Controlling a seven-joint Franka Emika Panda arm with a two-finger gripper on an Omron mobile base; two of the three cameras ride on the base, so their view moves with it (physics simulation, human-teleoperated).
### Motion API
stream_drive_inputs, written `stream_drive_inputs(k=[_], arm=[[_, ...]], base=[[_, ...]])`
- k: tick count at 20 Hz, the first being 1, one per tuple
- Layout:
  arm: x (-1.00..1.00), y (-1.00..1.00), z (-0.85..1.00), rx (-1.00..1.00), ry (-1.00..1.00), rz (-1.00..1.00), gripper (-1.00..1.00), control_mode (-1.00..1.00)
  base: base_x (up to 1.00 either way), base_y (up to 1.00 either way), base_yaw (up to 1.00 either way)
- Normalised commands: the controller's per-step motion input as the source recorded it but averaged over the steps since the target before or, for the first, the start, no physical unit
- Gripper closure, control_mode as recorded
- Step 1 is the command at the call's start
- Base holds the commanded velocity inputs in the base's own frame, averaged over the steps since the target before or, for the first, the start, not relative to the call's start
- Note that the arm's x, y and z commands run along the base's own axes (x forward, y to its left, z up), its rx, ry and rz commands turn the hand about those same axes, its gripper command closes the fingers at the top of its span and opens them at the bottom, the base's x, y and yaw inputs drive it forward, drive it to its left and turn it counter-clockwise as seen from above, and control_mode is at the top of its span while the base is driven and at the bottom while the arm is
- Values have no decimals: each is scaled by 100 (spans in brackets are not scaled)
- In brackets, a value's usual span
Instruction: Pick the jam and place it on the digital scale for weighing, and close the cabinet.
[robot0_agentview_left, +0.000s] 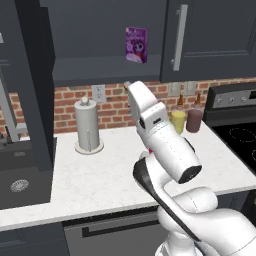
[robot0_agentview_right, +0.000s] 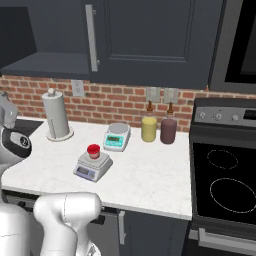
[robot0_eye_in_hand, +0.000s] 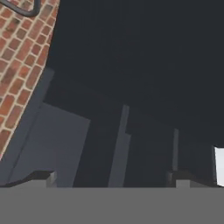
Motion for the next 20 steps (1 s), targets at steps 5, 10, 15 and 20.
stream_drive_inputs(k=[5, 10, 15, 20], arm=[[14, 76, -55, 0, -1, 0, -100, -100], [36, 85, -37, 0, 0, 0, -100, -100], [25, 15, -16, 0, 0, 0, -100, -100], [1, 3, -22, -2, -8, 0, -100, -100]], base=[[0, 0, 0], [0, 0, 0], [0, 0, 0], [0, 0, 0]])
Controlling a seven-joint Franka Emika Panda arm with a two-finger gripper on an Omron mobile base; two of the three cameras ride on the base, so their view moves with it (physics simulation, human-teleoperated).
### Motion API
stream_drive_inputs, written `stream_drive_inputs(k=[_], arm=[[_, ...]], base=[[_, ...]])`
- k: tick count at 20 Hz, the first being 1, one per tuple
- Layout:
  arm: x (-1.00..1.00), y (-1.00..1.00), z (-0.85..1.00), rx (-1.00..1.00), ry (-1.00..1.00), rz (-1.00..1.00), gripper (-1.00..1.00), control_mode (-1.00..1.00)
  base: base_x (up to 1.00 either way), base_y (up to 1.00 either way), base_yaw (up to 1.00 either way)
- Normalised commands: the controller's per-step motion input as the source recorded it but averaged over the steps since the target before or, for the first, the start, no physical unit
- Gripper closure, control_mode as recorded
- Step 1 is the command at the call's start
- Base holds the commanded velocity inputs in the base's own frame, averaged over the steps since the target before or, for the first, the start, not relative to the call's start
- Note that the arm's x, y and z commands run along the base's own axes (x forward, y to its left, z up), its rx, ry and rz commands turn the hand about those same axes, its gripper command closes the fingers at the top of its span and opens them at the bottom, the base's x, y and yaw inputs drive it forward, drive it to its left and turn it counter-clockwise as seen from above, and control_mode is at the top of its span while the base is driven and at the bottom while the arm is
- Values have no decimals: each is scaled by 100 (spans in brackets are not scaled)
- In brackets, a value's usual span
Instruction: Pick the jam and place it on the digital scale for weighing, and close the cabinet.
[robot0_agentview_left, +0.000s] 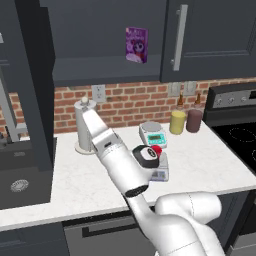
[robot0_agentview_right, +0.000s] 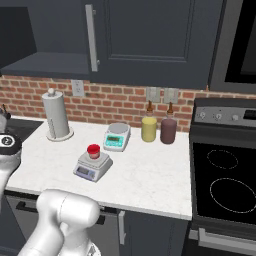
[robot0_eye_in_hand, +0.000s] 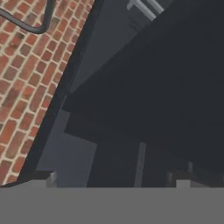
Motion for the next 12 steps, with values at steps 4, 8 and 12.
stream_drive_inputs(k=[4, 8, 12], arm=[[0, 6, -42, -3, -12, 0, -100, -100], [5, 44, -42, -13, -7, 0, -100, -100], [17, 51, -40, -14, -4, 0, -100, -100]], base=[[0, 0, 0], [0, 0, 0], [0, 0, 0]])
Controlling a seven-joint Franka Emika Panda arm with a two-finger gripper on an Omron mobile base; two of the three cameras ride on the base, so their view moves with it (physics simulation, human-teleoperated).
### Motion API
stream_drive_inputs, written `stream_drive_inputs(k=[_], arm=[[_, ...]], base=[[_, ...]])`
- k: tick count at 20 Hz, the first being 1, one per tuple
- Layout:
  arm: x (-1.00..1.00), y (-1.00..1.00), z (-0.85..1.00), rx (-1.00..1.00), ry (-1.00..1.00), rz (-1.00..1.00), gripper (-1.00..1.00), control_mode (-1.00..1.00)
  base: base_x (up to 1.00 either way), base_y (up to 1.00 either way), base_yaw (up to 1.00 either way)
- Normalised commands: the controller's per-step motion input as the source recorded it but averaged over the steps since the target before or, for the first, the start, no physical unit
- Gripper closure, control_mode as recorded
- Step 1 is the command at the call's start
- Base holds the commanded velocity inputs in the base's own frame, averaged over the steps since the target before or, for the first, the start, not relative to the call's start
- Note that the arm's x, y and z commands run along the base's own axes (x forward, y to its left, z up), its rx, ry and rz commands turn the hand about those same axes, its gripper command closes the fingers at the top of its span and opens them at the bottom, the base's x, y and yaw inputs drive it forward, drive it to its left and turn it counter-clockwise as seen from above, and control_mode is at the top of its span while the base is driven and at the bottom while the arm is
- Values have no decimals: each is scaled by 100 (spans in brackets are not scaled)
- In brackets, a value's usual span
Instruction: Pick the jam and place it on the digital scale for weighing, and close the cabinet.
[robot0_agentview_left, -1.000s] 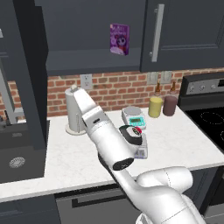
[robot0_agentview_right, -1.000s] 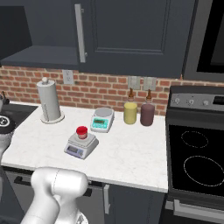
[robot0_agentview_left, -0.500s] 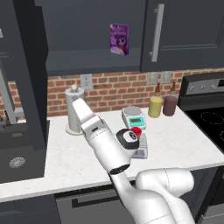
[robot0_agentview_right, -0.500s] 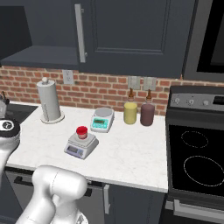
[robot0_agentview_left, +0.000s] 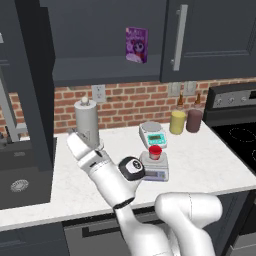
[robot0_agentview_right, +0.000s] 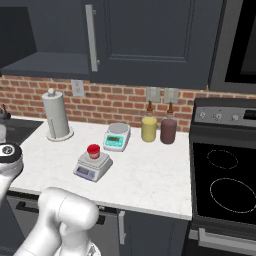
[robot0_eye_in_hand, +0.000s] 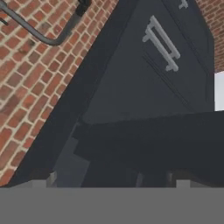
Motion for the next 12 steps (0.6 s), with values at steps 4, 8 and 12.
stream_drive_inputs(k=[4, 8, 12], arm=[[24, 56, -34, -13, -3, 0, -100, -100], [36, 68, -17, -10, -2, 0, -100, -100], [42, 78, -14, -6, -1, 0, -100, -100]], base=[[0, 0, 0], [0, 0, 0], [0, 0, 0]])
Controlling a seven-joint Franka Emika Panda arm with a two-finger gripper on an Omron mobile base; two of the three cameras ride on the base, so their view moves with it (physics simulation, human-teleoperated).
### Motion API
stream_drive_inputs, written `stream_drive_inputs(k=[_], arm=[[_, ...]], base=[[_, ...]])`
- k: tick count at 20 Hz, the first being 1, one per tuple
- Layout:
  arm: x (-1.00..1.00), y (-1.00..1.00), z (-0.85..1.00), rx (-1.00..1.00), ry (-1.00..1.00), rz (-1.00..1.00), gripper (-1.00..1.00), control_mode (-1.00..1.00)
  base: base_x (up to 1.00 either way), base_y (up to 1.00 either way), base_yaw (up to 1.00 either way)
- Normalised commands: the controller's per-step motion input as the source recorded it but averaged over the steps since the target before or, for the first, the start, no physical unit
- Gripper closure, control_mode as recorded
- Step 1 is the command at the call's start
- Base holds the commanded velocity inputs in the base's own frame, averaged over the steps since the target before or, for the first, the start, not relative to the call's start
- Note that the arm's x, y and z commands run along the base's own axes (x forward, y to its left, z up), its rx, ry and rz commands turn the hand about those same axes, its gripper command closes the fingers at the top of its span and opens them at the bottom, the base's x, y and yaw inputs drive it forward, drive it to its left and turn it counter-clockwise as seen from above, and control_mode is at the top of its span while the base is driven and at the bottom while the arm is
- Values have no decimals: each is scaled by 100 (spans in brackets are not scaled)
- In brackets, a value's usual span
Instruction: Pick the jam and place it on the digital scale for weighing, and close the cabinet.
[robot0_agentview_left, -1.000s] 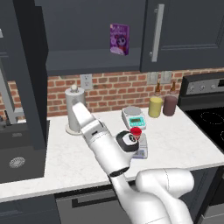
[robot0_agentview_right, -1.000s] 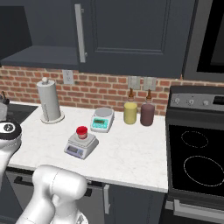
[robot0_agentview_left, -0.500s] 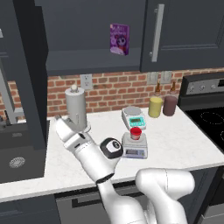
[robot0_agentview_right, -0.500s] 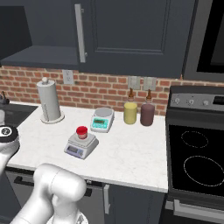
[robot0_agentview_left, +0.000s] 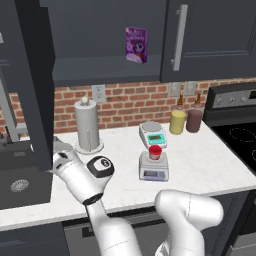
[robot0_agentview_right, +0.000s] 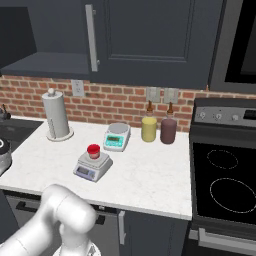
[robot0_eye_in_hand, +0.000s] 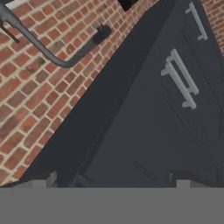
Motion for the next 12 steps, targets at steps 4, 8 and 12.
stream_drive_inputs(k=[4, 8, 12], arm=[[44, 79, -21, -4, 0, 0, -100, -100], [46, 71, -34, 0, 0, 0, -100, -100], [30, 61, -48, 0, 0, 0, -100, -100]], base=[[0, 0, 0], [0, 0, 0], [0, 0, 0]])
